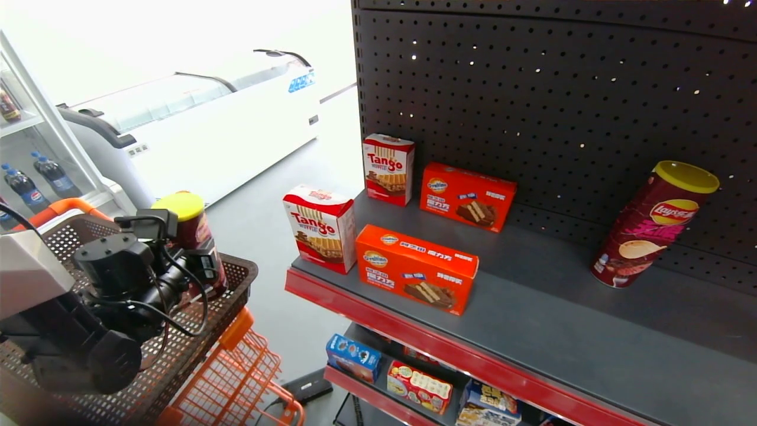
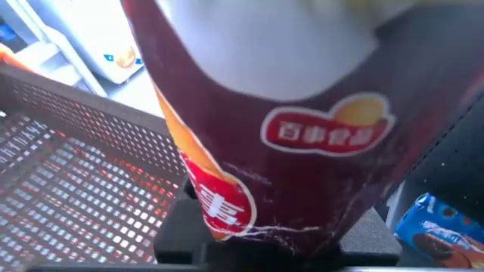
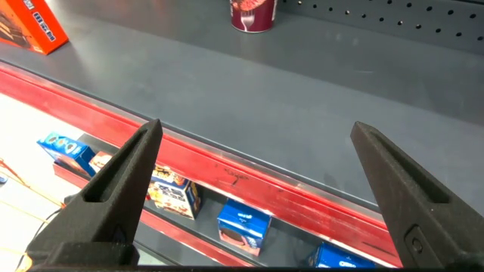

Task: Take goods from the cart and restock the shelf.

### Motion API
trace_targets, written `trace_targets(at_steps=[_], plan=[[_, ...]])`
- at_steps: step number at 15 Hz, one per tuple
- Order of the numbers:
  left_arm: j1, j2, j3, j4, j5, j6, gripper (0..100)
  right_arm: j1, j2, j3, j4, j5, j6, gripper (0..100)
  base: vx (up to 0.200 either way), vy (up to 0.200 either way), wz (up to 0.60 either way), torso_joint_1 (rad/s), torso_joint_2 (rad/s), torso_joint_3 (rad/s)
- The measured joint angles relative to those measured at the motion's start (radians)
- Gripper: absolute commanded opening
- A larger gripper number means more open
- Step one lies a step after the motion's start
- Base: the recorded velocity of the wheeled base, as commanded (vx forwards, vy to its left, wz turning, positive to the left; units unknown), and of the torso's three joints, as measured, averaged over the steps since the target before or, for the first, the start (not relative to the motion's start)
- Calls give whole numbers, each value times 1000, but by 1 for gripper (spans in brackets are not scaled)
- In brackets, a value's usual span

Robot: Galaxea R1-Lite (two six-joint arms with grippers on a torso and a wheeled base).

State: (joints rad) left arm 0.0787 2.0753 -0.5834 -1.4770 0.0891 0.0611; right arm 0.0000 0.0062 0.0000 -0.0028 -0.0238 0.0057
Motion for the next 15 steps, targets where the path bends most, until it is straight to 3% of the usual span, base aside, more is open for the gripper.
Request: trace_targets(at_steps=[7, 10, 12, 15], plan=[[-10, -338, -69, 298, -64, 1, 0, 0, 0, 0, 0, 0, -1, 100, 0, 0, 0, 0, 0, 0], [-57, -496, -94, 517, -91, -6, 0, 0, 0, 0, 0, 0, -1, 100, 0, 0, 0, 0, 0, 0], [-103, -615, -56, 588, -172, -11, 0, 0, 0, 0, 0, 0, 0, 100, 0, 0, 0, 0, 0, 0], [-171, -736, 16, 613, -421, -18, 0, 0, 0, 0, 0, 0, 0, 100, 0, 0, 0, 0, 0, 0]])
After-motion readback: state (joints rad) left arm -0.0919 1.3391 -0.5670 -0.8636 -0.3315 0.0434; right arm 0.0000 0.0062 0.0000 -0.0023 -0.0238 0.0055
